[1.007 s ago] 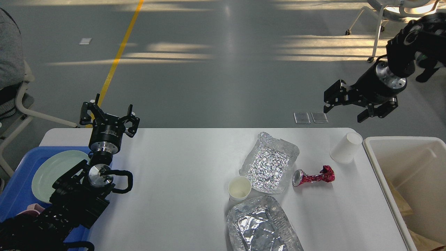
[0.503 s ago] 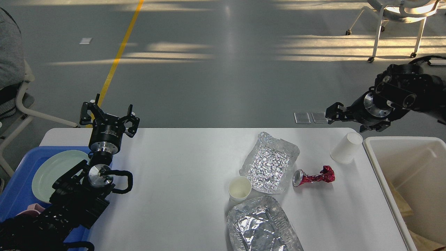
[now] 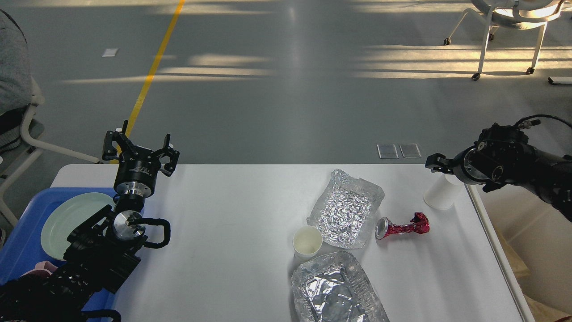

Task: Tidy desktop
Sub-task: 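Lower the right gripper to the white paper cup and grasp it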

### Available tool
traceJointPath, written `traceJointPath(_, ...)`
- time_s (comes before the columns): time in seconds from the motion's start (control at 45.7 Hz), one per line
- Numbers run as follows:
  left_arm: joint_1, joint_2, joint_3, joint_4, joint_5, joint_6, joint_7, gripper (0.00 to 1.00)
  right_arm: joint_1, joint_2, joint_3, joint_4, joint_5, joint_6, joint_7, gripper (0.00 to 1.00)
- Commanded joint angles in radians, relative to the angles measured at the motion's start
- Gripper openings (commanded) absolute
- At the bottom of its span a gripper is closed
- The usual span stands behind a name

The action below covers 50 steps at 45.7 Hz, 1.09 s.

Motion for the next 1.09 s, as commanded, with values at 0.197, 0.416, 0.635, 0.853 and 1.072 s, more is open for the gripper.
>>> traceJointPath(0.197, 0.000, 0.000, 0.000, 0.000, 0.000, 0.000, 0.000, 1.00, -0.054, 0.013, 0.003, -0.004, 0.002, -0.137, 0.000, 1.00)
traceJointPath(0.416, 0.000, 0.000, 0.000, 0.000, 0.000, 0.000, 0.000, 1.00, -0.086, 0.031, 0.012, -0.033, 0.005, -0.196, 0.002, 1.00)
traceJointPath(0.635, 0.000, 0.000, 0.000, 0.000, 0.000, 0.000, 0.000, 1.00, -0.111, 0.076, 0.029, -0.093, 0.011, -0.210, 0.000, 0.99)
traceJointPath(0.853, 0.000, 0.000, 0.000, 0.000, 0.000, 0.000, 0.000, 1.00, -0.144, 0.077, 0.025, -0.096, 0.011, -0.226, 0.000, 0.98)
traceJointPath(1.072, 0.000, 0.000, 0.000, 0.000, 0.000, 0.000, 0.000, 1.00, -0.150, 0.077, 0.014, -0.096, 0.009, -0.231, 0.000, 0.97)
